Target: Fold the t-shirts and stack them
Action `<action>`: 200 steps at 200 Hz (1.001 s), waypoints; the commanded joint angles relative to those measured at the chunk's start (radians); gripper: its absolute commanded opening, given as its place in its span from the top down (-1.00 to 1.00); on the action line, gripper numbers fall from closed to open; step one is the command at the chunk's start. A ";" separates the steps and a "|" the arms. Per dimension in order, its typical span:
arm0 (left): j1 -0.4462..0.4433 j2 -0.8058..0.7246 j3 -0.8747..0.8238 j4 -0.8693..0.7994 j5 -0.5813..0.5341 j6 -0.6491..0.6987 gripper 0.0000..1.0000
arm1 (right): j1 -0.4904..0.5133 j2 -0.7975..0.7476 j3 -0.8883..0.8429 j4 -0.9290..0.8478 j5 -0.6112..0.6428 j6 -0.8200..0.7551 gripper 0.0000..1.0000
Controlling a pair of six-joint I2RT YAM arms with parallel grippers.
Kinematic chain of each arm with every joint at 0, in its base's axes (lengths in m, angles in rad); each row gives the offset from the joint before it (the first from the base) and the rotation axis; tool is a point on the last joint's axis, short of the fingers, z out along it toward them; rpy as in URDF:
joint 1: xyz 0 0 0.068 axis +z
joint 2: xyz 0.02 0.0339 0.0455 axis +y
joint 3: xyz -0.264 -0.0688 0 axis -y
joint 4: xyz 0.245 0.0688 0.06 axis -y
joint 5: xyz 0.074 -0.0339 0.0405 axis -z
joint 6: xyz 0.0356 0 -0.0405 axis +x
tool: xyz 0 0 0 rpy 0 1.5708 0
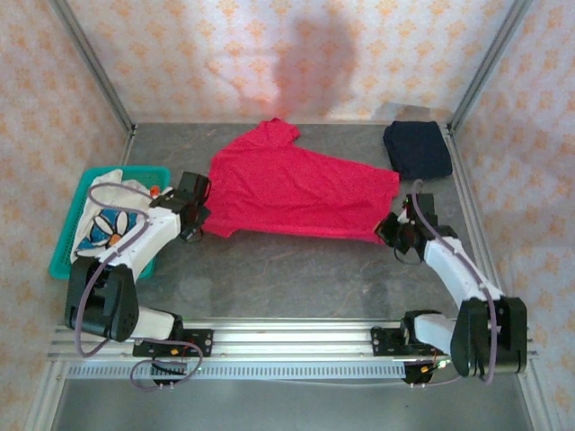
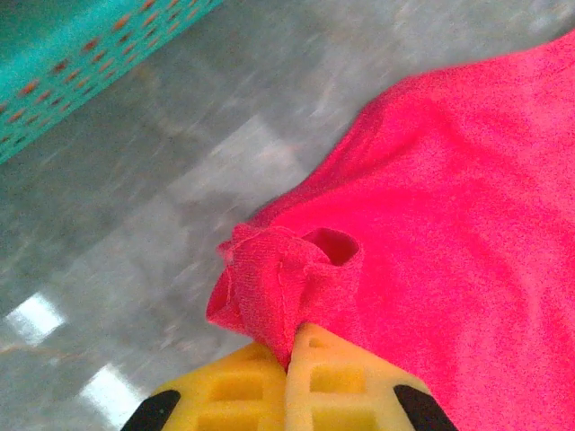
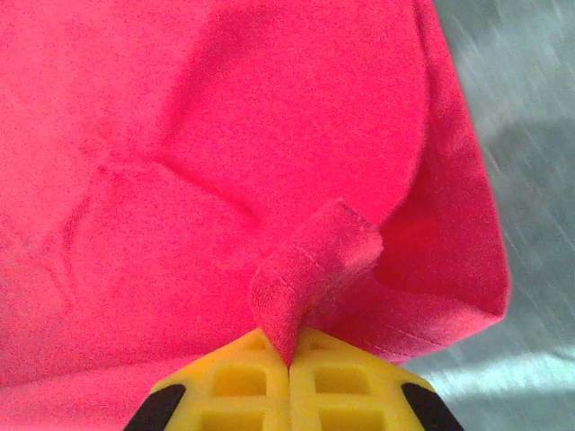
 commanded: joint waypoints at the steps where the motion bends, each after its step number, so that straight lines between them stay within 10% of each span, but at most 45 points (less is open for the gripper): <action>1: 0.007 -0.060 -0.064 -0.104 0.001 0.028 1.00 | 0.005 -0.088 -0.055 -0.154 0.052 0.030 1.00; 25: 0.007 -0.085 -0.137 -0.098 0.020 0.022 0.84 | 0.007 -0.126 -0.107 -0.174 0.049 0.051 1.00; 51: 0.007 -0.084 -0.179 -0.095 0.030 -0.003 0.14 | 0.007 -0.131 -0.112 -0.157 0.052 0.066 0.09; 94: 0.004 -0.242 -0.184 -0.191 -0.026 0.002 -0.55 | 0.017 -0.185 -0.023 -0.265 0.131 0.025 -0.20; 128: -0.070 -0.289 -0.215 -0.212 0.037 -0.080 -0.55 | 0.097 -0.195 0.017 -0.300 0.201 0.049 -0.21; 200: -0.168 -0.381 -0.451 0.168 0.137 -0.269 0.27 | 0.327 -0.224 -0.039 -0.205 0.210 0.246 -0.21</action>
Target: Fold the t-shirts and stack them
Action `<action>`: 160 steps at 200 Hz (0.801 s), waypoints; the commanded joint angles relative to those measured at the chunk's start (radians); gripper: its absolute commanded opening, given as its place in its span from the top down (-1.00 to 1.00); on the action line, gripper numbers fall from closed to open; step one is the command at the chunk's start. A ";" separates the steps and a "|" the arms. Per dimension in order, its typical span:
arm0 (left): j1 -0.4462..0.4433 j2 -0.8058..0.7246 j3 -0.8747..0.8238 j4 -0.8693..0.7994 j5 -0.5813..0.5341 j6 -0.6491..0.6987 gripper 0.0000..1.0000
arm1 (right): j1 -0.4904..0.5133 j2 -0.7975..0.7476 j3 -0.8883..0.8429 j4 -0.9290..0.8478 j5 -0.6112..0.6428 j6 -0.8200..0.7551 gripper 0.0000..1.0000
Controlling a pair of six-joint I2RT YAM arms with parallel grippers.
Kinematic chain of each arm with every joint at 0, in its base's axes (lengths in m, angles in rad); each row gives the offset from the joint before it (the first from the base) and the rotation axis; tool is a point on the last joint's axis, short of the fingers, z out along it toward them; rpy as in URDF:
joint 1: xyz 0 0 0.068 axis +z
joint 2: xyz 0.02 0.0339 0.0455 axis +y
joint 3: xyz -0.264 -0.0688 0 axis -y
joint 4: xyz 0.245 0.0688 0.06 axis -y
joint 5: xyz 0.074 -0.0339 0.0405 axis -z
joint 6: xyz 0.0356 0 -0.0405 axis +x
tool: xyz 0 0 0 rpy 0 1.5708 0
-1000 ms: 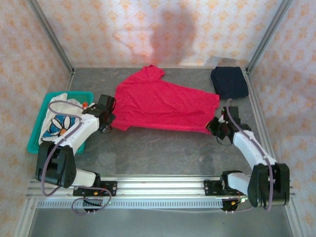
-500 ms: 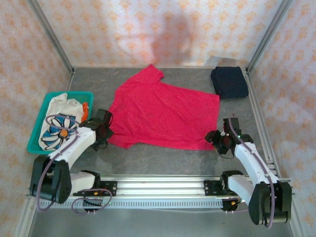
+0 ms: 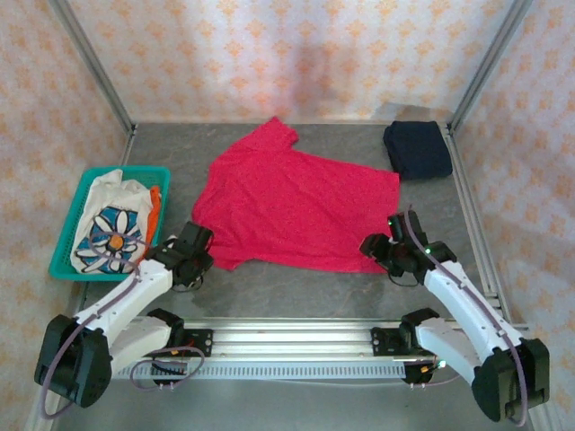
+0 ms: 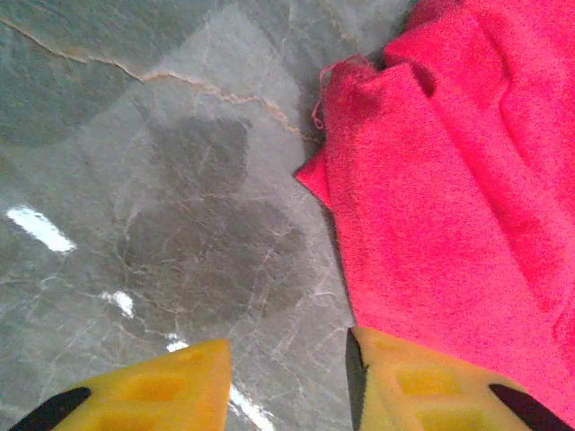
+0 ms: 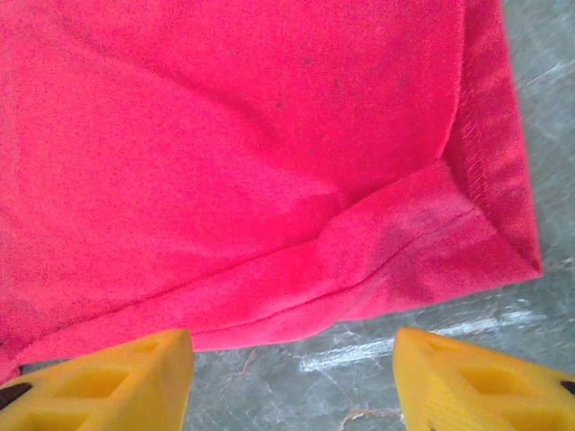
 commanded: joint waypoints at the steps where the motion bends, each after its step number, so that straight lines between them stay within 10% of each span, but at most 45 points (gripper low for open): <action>1: -0.006 -0.009 -0.049 0.180 0.024 -0.071 0.27 | 0.051 -0.001 -0.021 0.033 0.034 0.083 -0.21; 128: 0.026 0.102 -0.129 0.322 0.011 -0.093 0.50 | 0.097 0.001 -0.020 0.041 0.049 0.108 -0.21; 160: 0.032 0.096 -0.104 0.290 0.001 -0.070 0.92 | 0.098 0.001 -0.018 0.039 0.045 0.108 -0.21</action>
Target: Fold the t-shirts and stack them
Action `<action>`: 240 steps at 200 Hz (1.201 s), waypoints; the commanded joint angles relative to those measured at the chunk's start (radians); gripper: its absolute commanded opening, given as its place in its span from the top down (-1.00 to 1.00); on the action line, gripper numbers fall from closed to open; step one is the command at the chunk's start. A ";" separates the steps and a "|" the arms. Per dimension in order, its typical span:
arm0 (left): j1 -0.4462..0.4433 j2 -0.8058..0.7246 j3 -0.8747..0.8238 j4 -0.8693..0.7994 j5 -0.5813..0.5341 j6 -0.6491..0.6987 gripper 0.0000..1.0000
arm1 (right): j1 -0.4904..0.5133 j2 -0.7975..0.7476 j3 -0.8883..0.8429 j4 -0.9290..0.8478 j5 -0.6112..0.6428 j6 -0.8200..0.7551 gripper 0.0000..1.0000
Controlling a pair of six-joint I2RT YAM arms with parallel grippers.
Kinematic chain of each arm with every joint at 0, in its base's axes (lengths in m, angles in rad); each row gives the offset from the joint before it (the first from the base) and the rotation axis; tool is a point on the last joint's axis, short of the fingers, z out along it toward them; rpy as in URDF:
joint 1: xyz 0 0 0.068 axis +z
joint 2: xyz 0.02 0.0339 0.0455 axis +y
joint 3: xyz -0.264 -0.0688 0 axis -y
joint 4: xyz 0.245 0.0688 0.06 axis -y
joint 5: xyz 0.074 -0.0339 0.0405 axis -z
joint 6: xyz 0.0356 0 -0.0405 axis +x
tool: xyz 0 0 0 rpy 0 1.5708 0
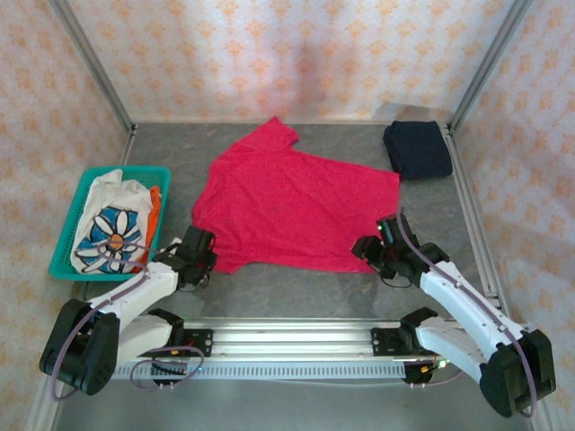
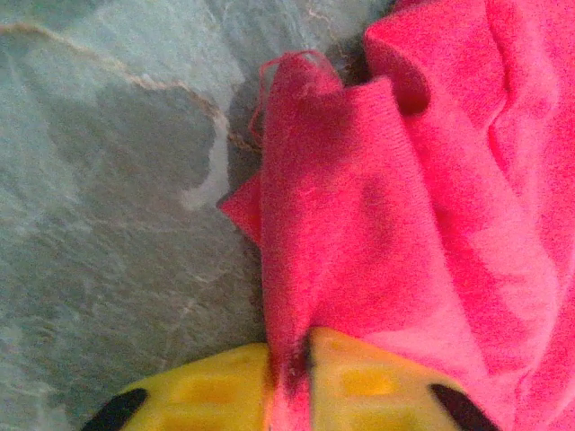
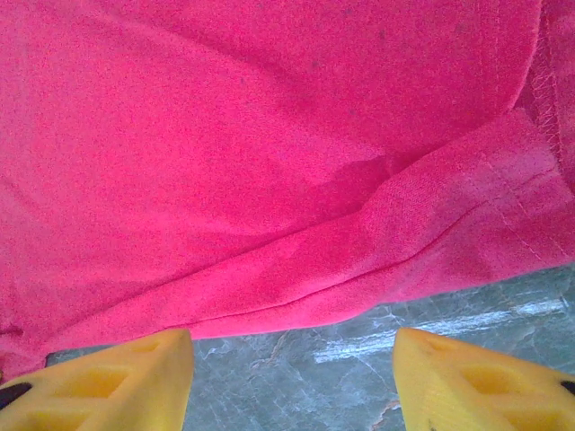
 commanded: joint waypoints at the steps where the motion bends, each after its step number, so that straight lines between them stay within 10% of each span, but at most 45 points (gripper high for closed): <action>1: 0.012 0.006 -0.007 0.008 -0.031 0.003 0.94 | 0.005 -0.015 -0.003 -0.012 0.026 0.010 -0.21; 110: -0.003 -0.130 0.084 -0.409 0.012 -0.006 1.00 | -0.066 -0.053 0.062 -0.239 0.256 -0.042 -0.20; 240: -0.005 -0.094 0.092 -0.383 0.014 -0.001 1.00 | -0.143 0.207 -0.027 0.077 -0.039 0.034 0.02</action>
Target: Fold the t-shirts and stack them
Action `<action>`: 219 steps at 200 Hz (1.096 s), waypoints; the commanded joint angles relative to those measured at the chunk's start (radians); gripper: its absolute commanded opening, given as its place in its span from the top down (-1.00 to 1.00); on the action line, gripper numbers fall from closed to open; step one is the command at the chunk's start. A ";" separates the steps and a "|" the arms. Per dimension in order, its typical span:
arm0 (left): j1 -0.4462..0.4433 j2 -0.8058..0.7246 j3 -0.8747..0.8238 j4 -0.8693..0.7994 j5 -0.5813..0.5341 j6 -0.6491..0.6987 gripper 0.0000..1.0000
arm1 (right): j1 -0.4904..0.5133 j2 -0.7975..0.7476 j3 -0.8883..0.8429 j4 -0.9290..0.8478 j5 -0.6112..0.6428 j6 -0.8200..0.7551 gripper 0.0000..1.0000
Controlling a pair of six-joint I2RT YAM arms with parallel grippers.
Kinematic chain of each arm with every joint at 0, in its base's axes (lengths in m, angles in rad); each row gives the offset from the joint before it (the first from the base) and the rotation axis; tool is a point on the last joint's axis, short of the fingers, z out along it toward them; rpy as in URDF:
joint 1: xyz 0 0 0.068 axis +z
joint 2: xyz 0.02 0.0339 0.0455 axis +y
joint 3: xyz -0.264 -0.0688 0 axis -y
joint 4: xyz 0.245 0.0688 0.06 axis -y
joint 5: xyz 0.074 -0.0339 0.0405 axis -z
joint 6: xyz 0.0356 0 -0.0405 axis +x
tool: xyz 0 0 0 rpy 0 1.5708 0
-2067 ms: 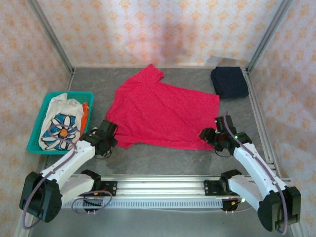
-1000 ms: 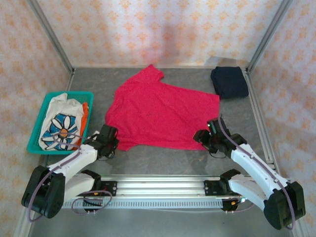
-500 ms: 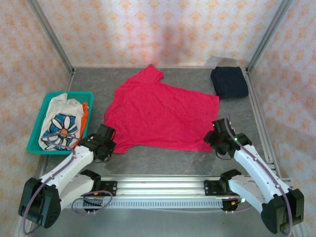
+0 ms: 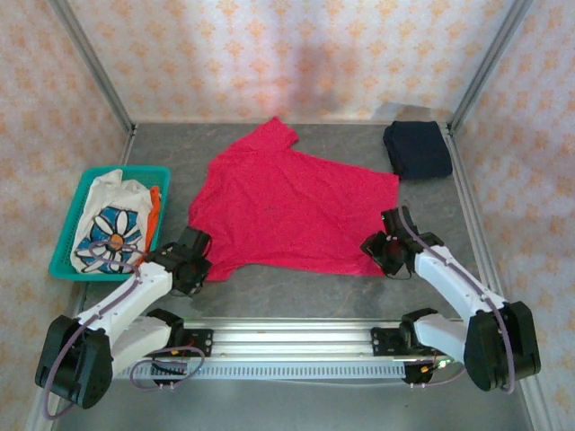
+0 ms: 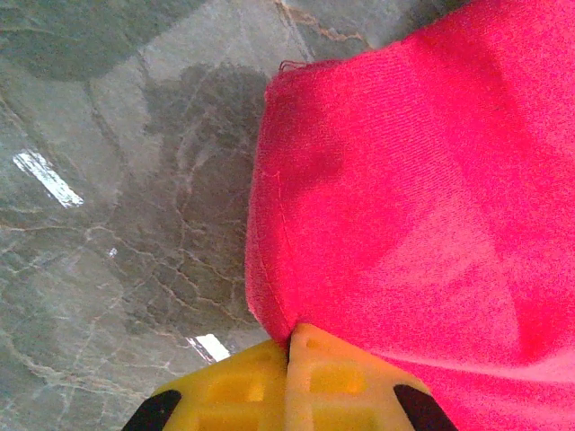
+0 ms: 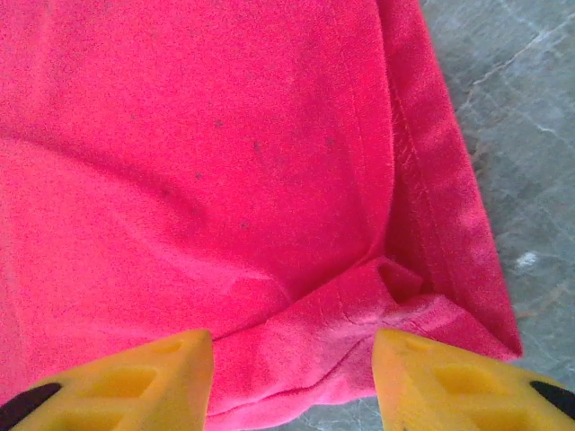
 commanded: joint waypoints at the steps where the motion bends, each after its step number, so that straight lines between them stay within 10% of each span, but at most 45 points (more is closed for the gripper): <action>1: -0.006 -0.007 0.013 -0.041 -0.012 -0.007 1.00 | -0.003 0.025 -0.032 0.021 -0.019 0.011 0.02; 49: -0.006 -0.013 0.015 -0.042 -0.017 -0.002 1.00 | -0.004 0.036 -0.057 0.036 -0.010 0.008 0.26; 88: -0.006 -0.011 0.020 -0.046 -0.016 0.003 1.00 | -0.004 0.021 -0.037 -0.013 0.004 -0.010 1.00; 219: -0.006 -0.002 0.260 -0.219 -0.134 0.144 1.00 | 0.010 -0.363 0.000 -0.300 0.050 -0.046 1.00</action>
